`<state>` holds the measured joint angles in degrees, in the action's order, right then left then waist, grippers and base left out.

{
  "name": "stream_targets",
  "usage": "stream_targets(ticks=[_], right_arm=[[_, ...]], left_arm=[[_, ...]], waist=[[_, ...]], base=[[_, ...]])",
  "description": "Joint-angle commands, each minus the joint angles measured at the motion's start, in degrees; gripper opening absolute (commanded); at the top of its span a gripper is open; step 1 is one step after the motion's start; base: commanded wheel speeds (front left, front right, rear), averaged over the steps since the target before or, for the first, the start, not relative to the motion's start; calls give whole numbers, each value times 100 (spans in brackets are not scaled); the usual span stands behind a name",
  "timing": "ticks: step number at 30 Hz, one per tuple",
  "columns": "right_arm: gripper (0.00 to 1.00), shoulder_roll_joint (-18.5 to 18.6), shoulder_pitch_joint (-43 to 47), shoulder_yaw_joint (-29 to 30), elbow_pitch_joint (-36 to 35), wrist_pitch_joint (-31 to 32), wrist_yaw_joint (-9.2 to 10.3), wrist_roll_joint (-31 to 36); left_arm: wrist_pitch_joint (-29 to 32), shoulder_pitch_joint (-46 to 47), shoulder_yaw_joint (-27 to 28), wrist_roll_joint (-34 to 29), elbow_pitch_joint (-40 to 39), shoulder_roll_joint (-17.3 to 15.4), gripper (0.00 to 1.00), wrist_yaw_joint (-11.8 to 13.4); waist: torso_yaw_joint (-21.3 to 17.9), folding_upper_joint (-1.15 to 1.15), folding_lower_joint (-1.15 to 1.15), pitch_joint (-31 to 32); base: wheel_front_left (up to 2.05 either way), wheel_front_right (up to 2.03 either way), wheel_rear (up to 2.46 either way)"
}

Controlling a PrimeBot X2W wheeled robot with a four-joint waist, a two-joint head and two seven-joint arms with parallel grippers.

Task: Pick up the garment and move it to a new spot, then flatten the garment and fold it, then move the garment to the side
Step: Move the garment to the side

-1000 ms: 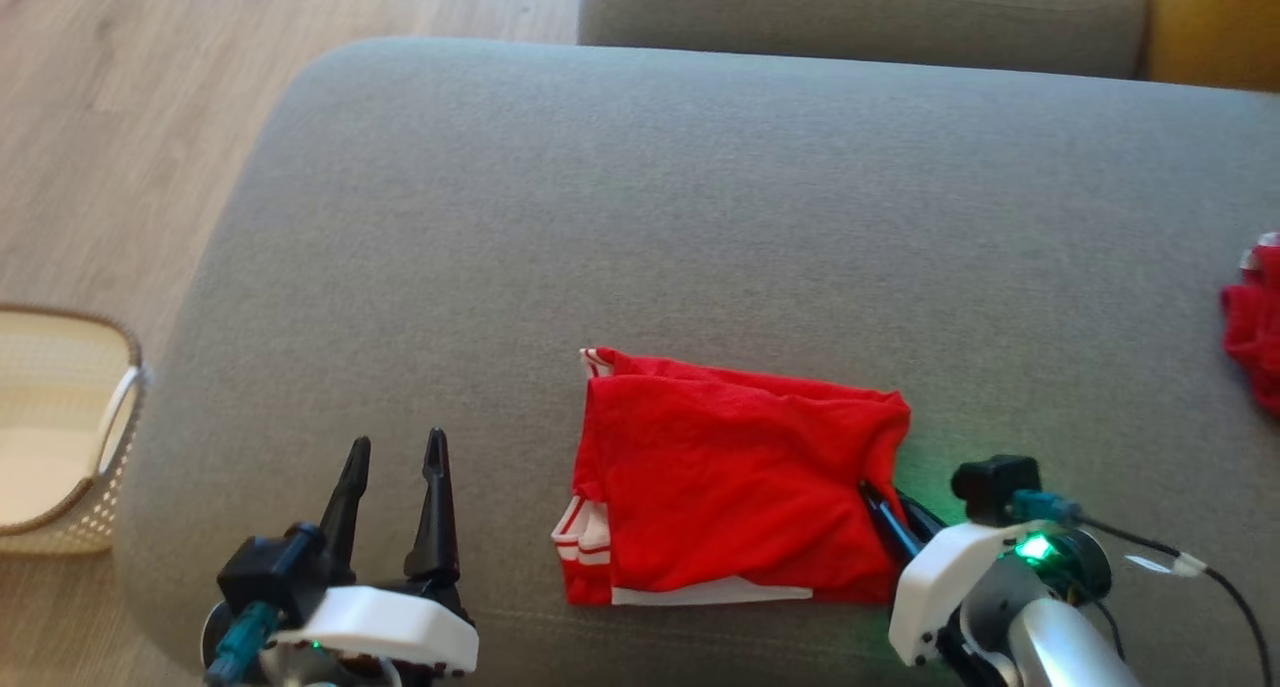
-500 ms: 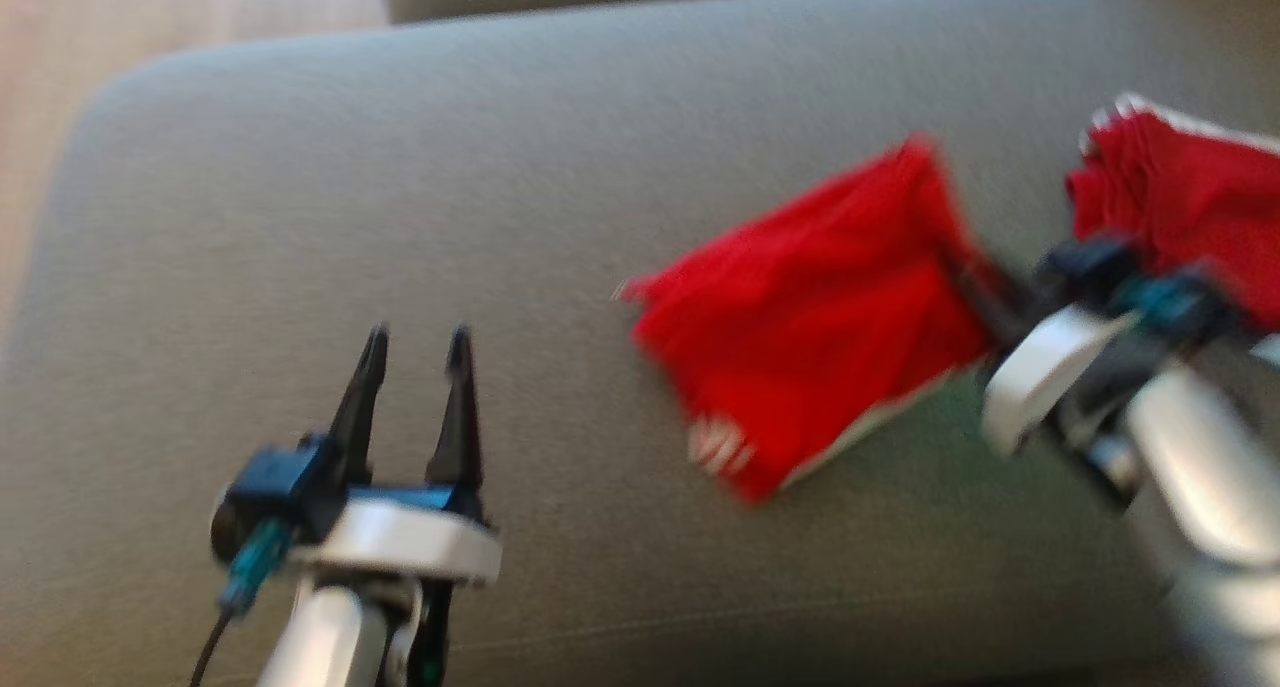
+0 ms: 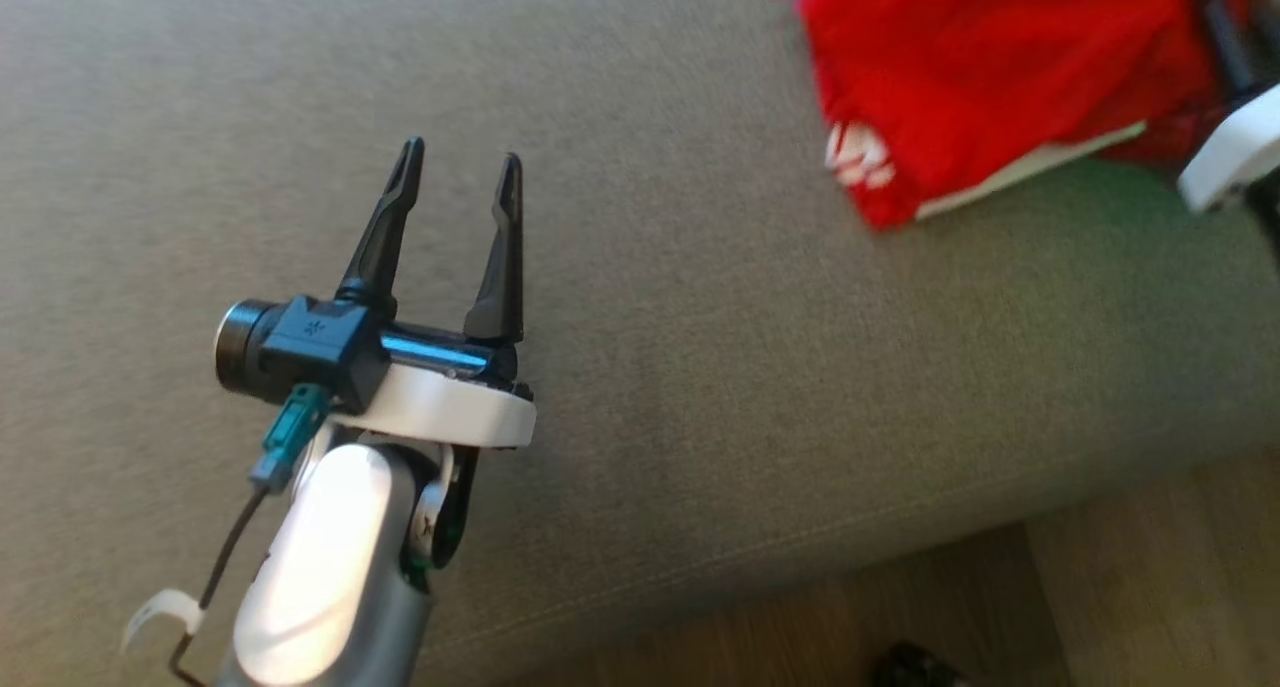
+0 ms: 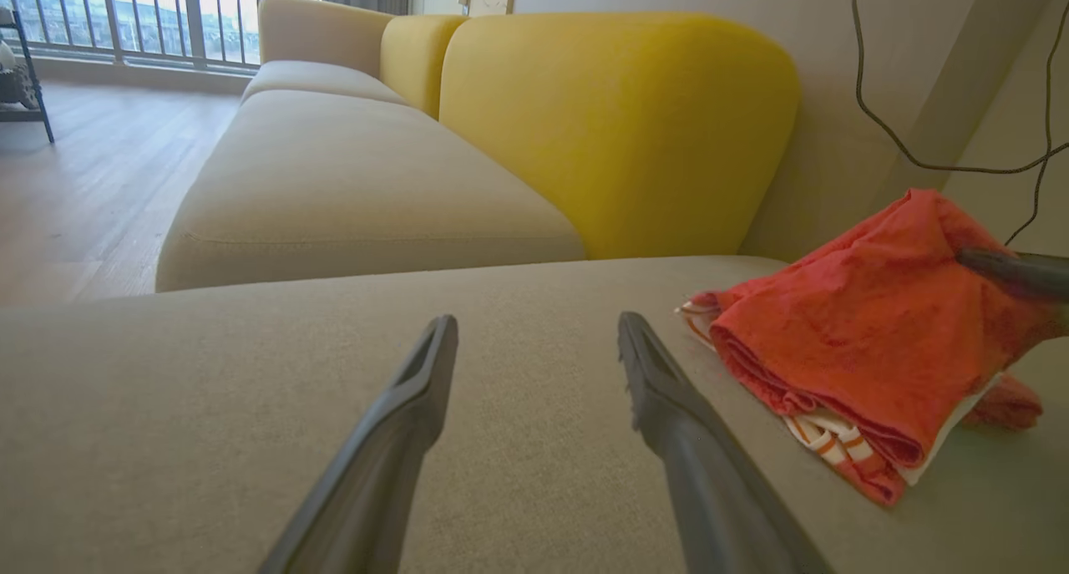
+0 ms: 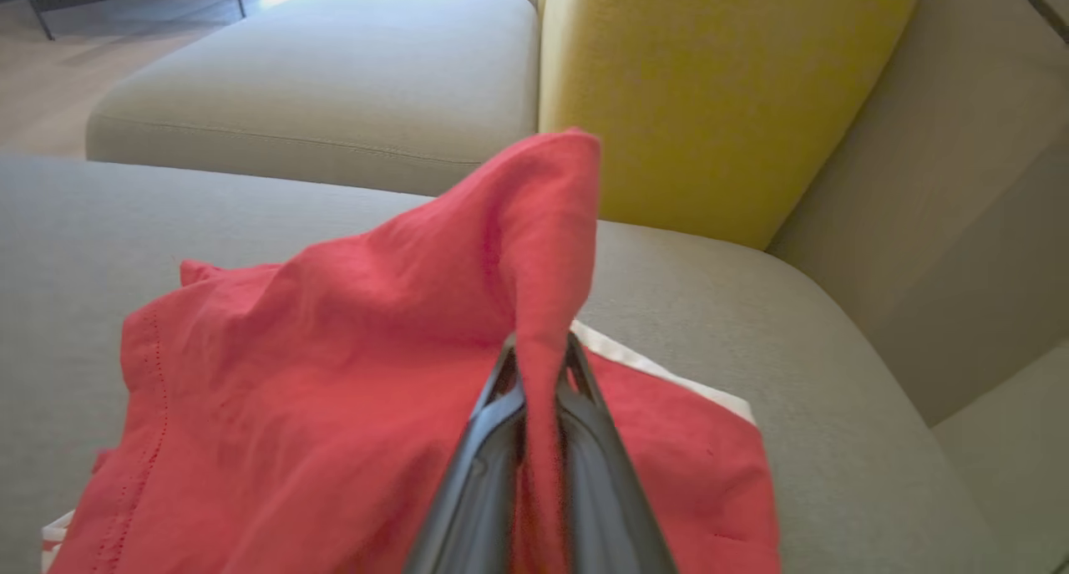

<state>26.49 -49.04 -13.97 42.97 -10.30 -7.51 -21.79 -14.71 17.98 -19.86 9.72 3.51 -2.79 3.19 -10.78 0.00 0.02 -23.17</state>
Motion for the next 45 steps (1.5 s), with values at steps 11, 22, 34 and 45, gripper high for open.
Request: stream_targets(ticks=[11,22,34,45], right_arm=[[0,327,-784,806,1024,-324,2,243],[100,135,-1034,1234,1736,-414,2,1204],[100,-551,-739,1693,817,-467,2,1777],[100,-973,977,1245,-1258,-469,2,1125]], left_arm=[[-29,268,-41,-96,-70,-9,100,76],[-29,354,-167,-33,-52,-9,100,125],[-29,49,-59,414,-173,-9,100,236],[-29,-830,582,703,-480,-9,100,245]], waist=[[-317,0,-2,-605],[-294,0,-2,-685],[152,0,-2,270],[893,0,-2,1471]], base=[[0,0,0],[0,0,0],[0,0,0],[0,0,0]])
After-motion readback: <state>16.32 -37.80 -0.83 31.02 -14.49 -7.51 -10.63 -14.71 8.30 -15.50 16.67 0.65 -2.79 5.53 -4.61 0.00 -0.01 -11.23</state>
